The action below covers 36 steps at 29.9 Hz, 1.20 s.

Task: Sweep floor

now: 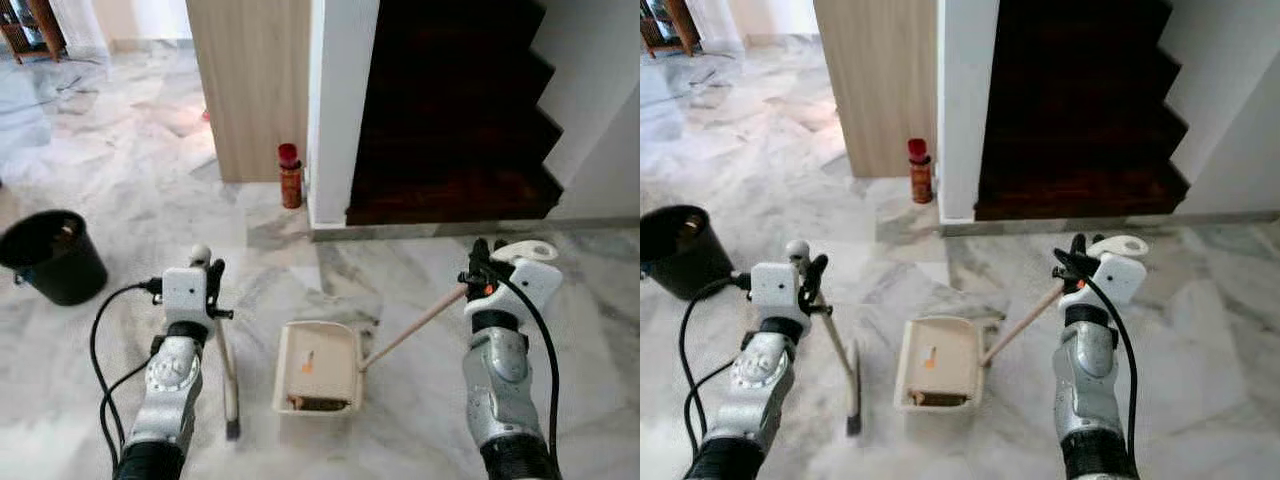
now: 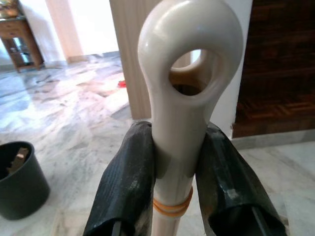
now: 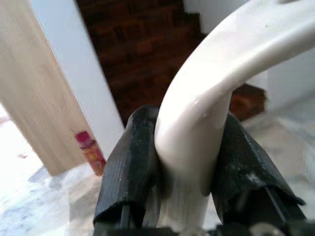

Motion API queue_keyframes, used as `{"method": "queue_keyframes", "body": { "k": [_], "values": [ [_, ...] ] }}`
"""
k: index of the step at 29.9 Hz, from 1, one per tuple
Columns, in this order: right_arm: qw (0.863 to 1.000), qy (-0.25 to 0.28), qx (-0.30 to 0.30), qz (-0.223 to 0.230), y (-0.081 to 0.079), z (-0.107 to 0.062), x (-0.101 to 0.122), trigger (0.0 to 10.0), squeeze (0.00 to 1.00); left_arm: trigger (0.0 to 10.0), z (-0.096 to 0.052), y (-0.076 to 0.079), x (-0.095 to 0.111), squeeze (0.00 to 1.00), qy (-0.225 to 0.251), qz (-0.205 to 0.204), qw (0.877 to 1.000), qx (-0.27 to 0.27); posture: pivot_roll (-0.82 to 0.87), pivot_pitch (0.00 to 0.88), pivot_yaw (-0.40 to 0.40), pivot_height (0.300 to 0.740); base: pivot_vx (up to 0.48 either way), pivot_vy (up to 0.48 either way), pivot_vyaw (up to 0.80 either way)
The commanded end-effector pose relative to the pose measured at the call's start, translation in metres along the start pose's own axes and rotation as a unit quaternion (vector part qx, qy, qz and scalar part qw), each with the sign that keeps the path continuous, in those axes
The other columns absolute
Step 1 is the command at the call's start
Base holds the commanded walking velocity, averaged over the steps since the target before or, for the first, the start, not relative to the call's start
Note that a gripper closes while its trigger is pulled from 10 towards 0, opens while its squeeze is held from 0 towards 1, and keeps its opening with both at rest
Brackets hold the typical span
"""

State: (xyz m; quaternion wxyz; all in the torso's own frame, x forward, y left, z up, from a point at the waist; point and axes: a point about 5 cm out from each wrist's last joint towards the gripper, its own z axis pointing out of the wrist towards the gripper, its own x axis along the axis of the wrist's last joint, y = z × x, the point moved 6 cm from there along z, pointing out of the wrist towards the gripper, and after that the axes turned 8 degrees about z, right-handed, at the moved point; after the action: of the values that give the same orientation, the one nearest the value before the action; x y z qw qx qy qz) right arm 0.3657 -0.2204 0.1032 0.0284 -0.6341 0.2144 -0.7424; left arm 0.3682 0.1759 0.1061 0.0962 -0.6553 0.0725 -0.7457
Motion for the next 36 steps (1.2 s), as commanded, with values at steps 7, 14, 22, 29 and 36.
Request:
{"method": "queue_keyframes", "body": {
  "k": [7, 14, 22, 29, 36],
  "values": [
    [0.999, 0.032, 0.022, -0.002, -0.011, 0.006, 0.019, 10.0, 0.00, 10.0, 0.001, 0.002, 0.013, 0.00, 0.023, -0.005, 1.000, -0.002, 0.01, 0.000, -0.015, 0.740, 0.000, 0.480, 0.00],
    [0.999, 0.031, 0.027, -0.004, -0.012, 0.006, 0.020, 10.0, 0.00, 10.0, -0.001, 0.005, 0.012, 0.00, 0.023, -0.007, 1.000, -0.006, 0.01, 0.000, -0.021, 0.740, 0.000, 0.480, 0.00],
    [0.999, 0.029, 0.042, -0.007, -0.020, 0.006, 0.019, 10.0, 0.00, 10.0, -0.004, 0.006, 0.011, 0.00, 0.022, -0.010, 1.000, -0.007, 0.01, 0.000, -0.025, 0.740, 0.000, 0.480, 0.00],
    [0.999, 0.027, 0.045, -0.008, -0.021, 0.006, 0.019, 10.0, 0.00, 10.0, -0.003, 0.007, 0.011, 0.00, 0.022, -0.012, 1.000, -0.007, 0.01, 0.000, -0.030, 0.740, 0.000, 0.480, 0.00],
    [0.998, 0.018, 0.056, -0.007, -0.026, 0.003, 0.015, 10.0, 0.00, 10.0, -0.007, 0.005, 0.009, 0.00, 0.018, -0.010, 1.000, -0.005, 0.02, 0.000, -0.035, 0.740, 0.000, 0.480, 0.00]
  ]
}}
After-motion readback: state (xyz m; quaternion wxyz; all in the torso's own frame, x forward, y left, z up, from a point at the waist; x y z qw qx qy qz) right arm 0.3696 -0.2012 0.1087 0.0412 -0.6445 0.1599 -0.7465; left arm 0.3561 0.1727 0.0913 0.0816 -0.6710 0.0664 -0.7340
